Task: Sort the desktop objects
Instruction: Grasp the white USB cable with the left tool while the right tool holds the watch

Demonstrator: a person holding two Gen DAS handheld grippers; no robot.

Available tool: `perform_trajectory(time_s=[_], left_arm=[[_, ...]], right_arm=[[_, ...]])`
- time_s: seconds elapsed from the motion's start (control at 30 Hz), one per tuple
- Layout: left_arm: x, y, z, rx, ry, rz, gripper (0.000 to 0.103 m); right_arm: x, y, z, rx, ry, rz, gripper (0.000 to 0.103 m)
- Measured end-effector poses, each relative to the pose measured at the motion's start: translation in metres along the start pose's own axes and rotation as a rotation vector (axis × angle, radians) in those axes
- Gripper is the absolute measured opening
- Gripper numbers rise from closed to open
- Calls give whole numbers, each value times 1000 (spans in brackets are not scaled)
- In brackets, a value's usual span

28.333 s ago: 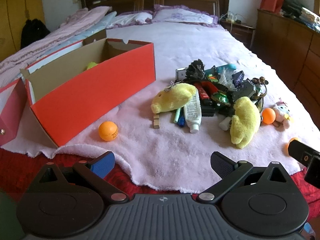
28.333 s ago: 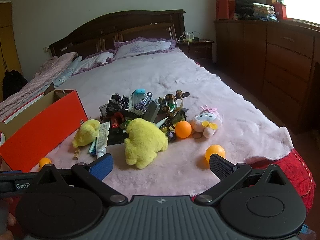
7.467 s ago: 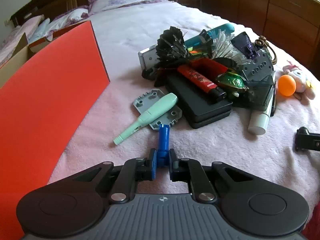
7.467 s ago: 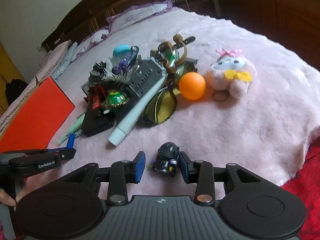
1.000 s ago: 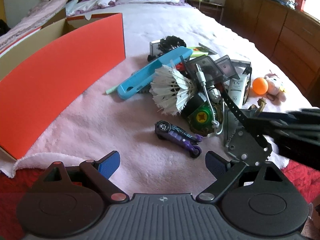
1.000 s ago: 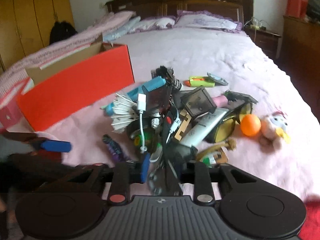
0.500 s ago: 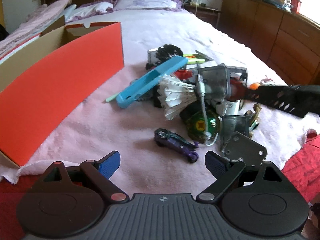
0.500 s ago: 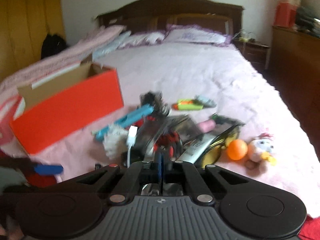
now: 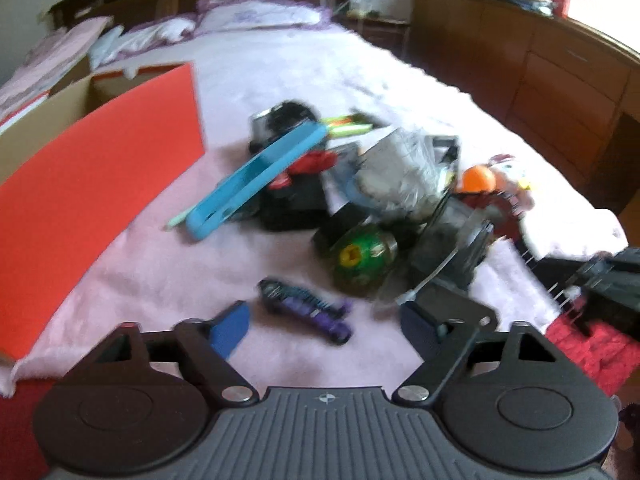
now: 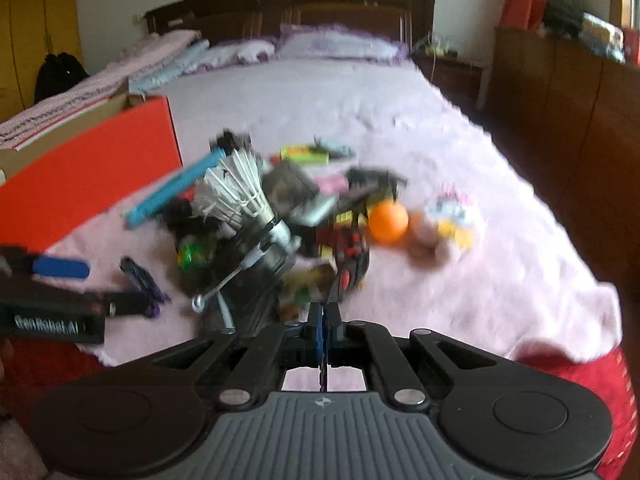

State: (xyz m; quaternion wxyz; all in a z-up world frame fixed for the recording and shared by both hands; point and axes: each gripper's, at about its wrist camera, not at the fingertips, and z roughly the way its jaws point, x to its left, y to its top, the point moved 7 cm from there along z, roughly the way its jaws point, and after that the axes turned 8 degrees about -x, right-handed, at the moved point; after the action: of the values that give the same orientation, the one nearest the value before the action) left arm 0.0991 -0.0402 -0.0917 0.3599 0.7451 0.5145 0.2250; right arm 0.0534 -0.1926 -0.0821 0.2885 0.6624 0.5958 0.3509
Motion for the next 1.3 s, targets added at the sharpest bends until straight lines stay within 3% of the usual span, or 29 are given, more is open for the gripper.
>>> perform_trajectory(time_s=[0.13, 0.23, 0.37, 0.4, 0.6, 0.87, 1.0, 1.07, 1.27, 1.3], left_arm=[[-24, 6, 9, -23, -47, 99, 69], [-40, 5, 20, -20, -86, 172, 59], [-51, -2, 42, 43, -112, 228, 25], [-52, -3, 45, 46, -123, 231, 23], [-51, 0, 51, 61, -191, 246, 19], [-53, 10, 58, 96, -322, 139, 22], [-67, 7, 55, 66, -299, 213, 22], [-64, 7, 55, 66, -290, 188, 14], [-42, 8, 40, 46, -254, 73, 13], [-40, 8, 36, 42, -253, 61, 4]], right_arm=[[-7, -20, 9, 46, -23, 6, 3], [-10, -31, 14, 70, -25, 26, 5], [-13, -43, 21, 116, -21, 75, 7], [-15, -46, 22, 121, -20, 88, 7], [-16, -51, 29, 111, -9, 120, 8], [-18, -53, 24, 100, -3, 124, 8], [-18, -55, 24, 98, 1, 129, 8], [-18, -55, 24, 98, 3, 128, 8], [-20, -54, 26, 97, 8, 140, 9], [-21, -54, 27, 96, 8, 144, 9]])
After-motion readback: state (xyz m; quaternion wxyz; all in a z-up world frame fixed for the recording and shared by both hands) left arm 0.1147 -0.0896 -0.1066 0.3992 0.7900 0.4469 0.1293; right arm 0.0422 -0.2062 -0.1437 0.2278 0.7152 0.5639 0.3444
